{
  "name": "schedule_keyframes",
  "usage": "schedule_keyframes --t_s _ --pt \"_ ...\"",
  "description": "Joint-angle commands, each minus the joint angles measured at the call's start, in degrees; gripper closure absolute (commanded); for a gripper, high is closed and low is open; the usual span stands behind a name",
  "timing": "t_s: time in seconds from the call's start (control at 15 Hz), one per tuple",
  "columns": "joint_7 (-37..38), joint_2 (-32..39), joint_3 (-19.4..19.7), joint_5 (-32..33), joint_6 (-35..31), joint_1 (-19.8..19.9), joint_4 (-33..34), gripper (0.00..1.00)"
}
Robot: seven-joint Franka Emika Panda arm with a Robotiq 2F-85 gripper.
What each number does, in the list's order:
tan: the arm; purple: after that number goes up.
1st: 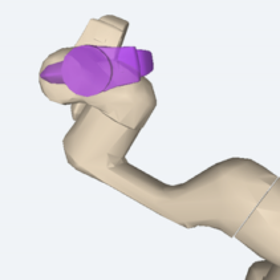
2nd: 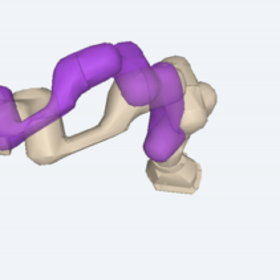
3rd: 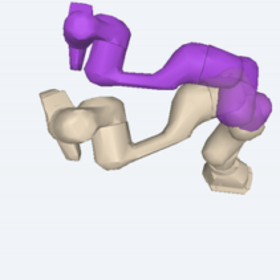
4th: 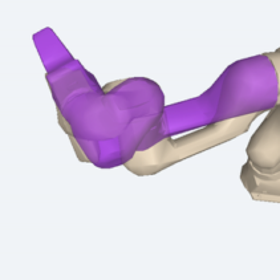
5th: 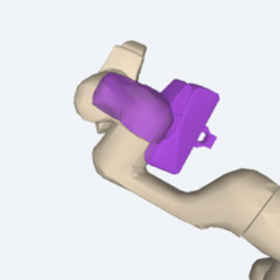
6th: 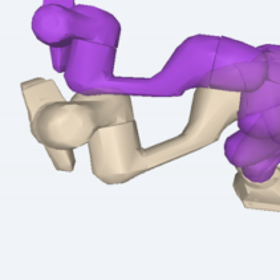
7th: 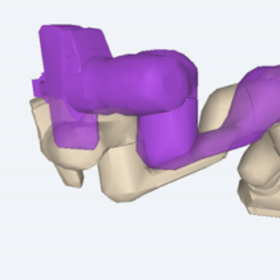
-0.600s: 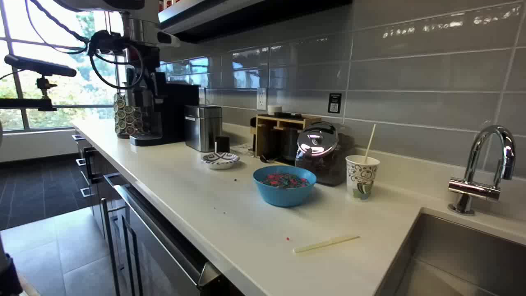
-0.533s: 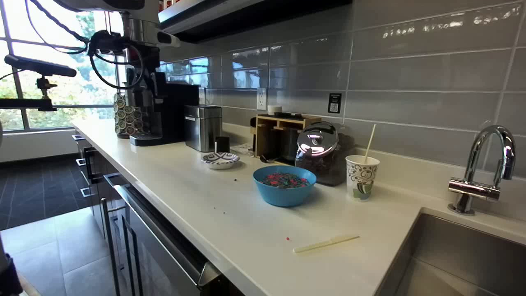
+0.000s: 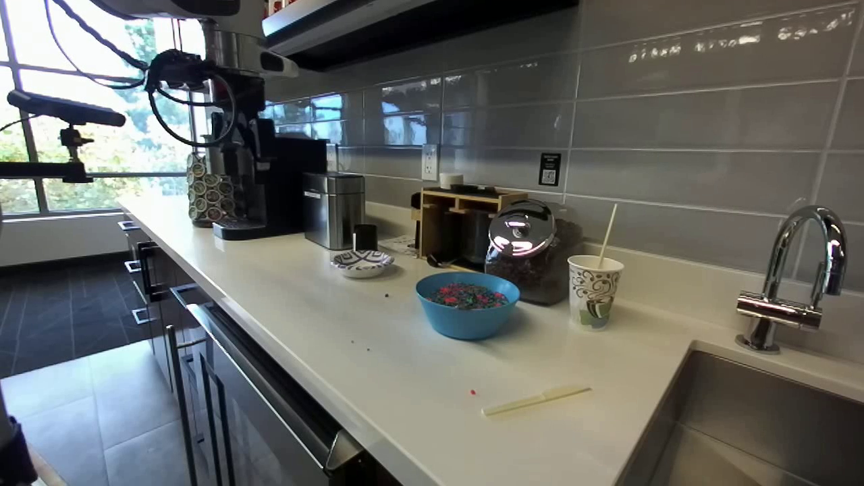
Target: Pick up some cereal from the counter and place it in the blue bowl.
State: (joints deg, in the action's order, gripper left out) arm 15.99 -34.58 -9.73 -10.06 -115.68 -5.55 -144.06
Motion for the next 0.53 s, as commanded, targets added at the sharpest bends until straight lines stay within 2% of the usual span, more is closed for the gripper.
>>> schedule_keyframes --t_s 0.0,0.47 --pt "1.97 -3.03 2.85 0.58 -0.98 3.72 -4.24 0.0" --pt "1.5 -10.7 9.54 4.61 -1.73 14.09 -15.64 0.0"
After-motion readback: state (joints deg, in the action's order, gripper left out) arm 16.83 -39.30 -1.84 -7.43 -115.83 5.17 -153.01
